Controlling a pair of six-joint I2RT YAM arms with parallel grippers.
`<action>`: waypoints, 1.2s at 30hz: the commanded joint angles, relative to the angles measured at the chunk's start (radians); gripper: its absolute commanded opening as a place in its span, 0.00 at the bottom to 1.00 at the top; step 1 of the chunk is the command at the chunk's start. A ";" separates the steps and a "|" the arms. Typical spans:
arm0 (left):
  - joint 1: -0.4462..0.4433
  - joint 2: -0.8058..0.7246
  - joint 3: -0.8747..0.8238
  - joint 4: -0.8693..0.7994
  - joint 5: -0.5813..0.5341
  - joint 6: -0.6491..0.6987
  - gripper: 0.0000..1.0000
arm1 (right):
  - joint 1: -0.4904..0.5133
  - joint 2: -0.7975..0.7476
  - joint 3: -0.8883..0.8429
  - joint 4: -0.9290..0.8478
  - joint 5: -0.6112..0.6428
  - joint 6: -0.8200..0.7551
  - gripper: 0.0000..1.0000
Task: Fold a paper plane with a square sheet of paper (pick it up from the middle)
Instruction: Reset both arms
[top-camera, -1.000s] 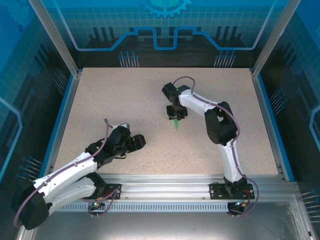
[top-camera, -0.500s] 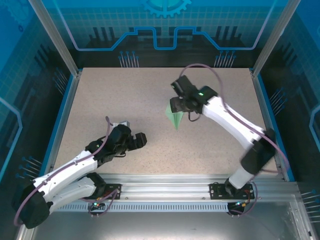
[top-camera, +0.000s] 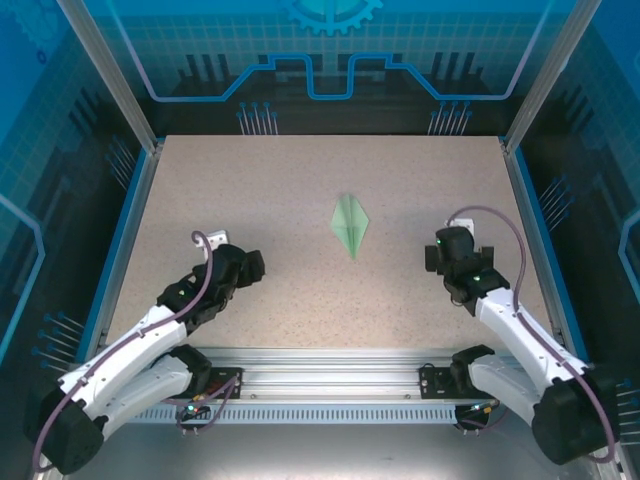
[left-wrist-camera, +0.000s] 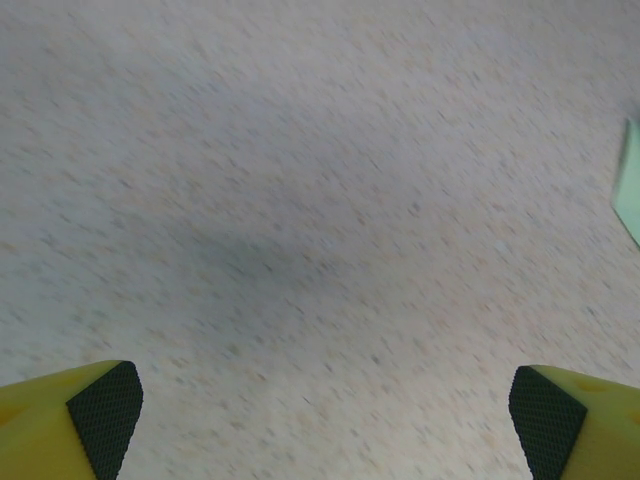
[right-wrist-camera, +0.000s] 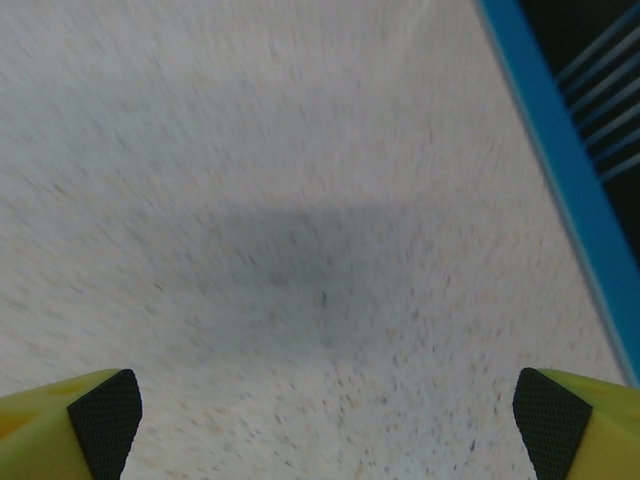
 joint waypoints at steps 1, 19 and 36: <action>0.054 -0.008 -0.016 0.065 -0.114 0.151 0.98 | -0.080 -0.010 -0.081 0.292 -0.148 -0.050 1.00; 0.259 0.159 -0.109 0.501 -0.081 0.407 0.98 | -0.128 0.396 -0.133 1.006 -0.395 -0.246 0.99; 0.424 0.490 -0.197 1.136 0.285 0.568 0.98 | -0.178 0.549 -0.118 1.115 -0.521 -0.248 0.99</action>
